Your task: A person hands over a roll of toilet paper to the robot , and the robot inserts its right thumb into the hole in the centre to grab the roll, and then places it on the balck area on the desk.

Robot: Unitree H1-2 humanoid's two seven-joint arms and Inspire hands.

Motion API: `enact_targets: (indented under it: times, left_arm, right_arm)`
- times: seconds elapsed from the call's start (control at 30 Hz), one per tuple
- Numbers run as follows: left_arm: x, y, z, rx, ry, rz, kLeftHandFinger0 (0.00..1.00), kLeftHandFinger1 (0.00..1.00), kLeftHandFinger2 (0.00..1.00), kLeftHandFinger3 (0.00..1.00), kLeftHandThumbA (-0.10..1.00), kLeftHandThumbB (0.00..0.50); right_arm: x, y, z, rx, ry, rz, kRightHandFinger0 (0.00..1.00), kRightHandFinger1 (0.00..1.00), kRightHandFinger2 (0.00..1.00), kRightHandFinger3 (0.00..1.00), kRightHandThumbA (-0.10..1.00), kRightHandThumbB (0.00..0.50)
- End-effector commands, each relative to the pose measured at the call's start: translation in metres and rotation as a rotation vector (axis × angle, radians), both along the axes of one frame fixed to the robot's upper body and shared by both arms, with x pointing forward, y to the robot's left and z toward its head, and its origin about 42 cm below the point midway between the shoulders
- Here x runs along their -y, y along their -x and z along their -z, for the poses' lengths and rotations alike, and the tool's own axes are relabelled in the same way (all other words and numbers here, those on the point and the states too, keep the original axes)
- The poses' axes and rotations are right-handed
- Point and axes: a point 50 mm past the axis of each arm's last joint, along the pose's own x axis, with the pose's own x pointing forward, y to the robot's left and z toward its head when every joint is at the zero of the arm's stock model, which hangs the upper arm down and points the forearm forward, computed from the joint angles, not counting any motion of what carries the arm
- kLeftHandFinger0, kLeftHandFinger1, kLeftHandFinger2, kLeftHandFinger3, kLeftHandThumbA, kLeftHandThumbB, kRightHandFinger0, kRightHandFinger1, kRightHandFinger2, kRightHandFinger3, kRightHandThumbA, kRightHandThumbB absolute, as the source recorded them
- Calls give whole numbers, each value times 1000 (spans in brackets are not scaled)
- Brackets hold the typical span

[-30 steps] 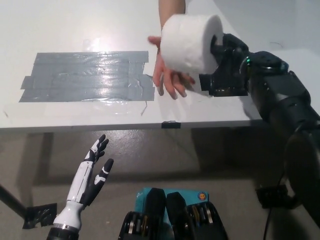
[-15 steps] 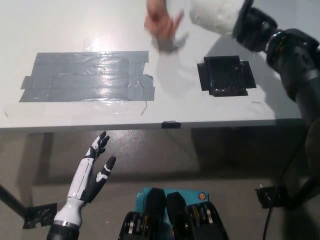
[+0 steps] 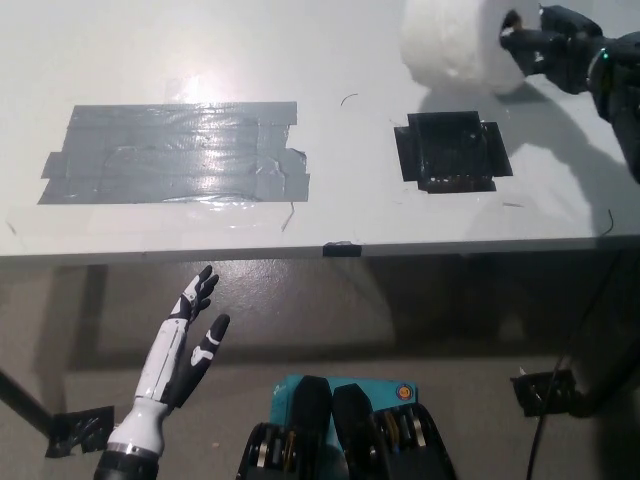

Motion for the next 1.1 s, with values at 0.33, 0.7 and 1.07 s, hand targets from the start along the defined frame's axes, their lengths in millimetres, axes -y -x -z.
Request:
enact_targets:
  times: [0.33, 0.7, 1.07]
  left_arm:
    - [-2, 3, -4, 37, 13, -16, 1000, 1000, 1000, 1000, 899, 161]
    - [-2, 3, -5, 42, 5, -12, 1000, 1000, 1000, 1000, 886, 143]
    - [-2, 1, -6, 40, 5, -13, 1000, 1000, 1000, 1000, 879, 138]
  right_arm:
    - [19, -3, -43, 170, 354, -71, 353, 801, 1000, 1000, -100, 153]
    - [3, -2, -26, 75, 517, -163, 370, 843, 1000, 1000, -100, 151]
    - [3, 6, -49, -181, 508, -486, 1000, 1000, 1000, 1000, 360, 333]
